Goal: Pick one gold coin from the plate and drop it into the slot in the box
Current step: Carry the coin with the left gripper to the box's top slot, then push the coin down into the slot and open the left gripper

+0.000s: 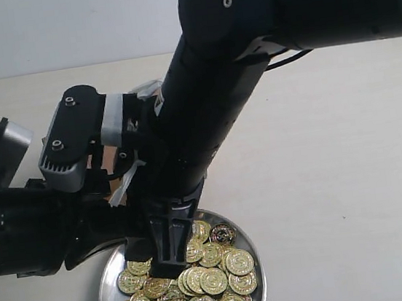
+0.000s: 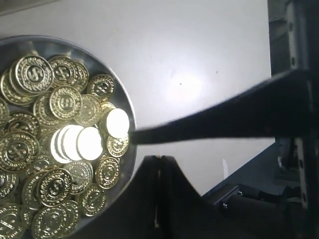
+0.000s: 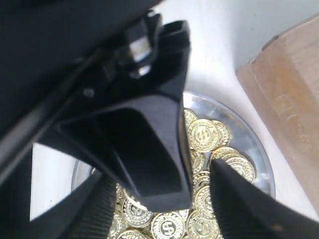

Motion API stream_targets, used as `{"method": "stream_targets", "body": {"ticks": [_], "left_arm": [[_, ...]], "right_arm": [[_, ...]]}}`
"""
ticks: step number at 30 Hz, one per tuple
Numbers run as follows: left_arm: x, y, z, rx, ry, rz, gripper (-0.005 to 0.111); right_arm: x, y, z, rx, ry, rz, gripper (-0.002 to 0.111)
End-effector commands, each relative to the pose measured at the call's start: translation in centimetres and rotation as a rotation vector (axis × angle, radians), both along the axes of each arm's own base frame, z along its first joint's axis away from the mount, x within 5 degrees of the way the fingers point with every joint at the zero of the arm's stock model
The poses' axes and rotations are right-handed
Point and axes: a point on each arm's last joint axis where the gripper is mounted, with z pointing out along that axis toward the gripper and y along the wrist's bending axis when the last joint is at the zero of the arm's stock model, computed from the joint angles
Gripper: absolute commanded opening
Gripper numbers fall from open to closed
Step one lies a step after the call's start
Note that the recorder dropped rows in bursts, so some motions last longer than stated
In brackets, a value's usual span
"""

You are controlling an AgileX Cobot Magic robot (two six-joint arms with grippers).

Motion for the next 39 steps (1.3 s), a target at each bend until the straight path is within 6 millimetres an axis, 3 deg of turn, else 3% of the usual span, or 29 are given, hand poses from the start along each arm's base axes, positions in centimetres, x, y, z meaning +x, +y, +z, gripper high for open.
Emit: {"method": "stream_targets", "body": {"ticks": [1,8,11,19,22,28,32,39], "left_arm": [[0.7,0.5,0.2,-0.006,-0.025,0.017,0.000],[2.4,2.9,0.0,0.048,-0.071,0.086,0.000],[3.3,3.8,0.4,0.094,-0.191,0.058,0.000],[7.3,3.5,5.6,0.250,-0.685,-0.125,0.000],[9.1,3.3,6.4,0.360,-0.776,-0.182,0.000],[11.7,2.7,4.4,0.574,-0.888,-0.483,0.000],[13.4,2.1,3.0,0.582,-0.867,-0.527,0.000],[15.1,0.7,1.4,0.520,-0.852,-0.675,0.000]], "right_arm": [[0.5,-0.5,0.0,-0.060,-0.037,-0.067,0.068],[2.0,-2.4,-0.1,-0.233,-0.150,-0.263,0.068],[2.0,-2.5,0.1,-0.226,-0.135,-0.347,0.068],[1.6,-2.9,0.2,-0.235,-0.037,-0.532,0.067],[1.5,-3.3,0.1,-0.280,-0.018,-0.558,0.067],[1.7,-4.3,0.0,-0.371,-0.051,-0.664,0.067],[2.3,-4.9,0.3,-0.390,-0.117,-0.757,0.067],[2.5,-5.1,0.3,-0.401,-0.145,-0.775,0.067]]}}
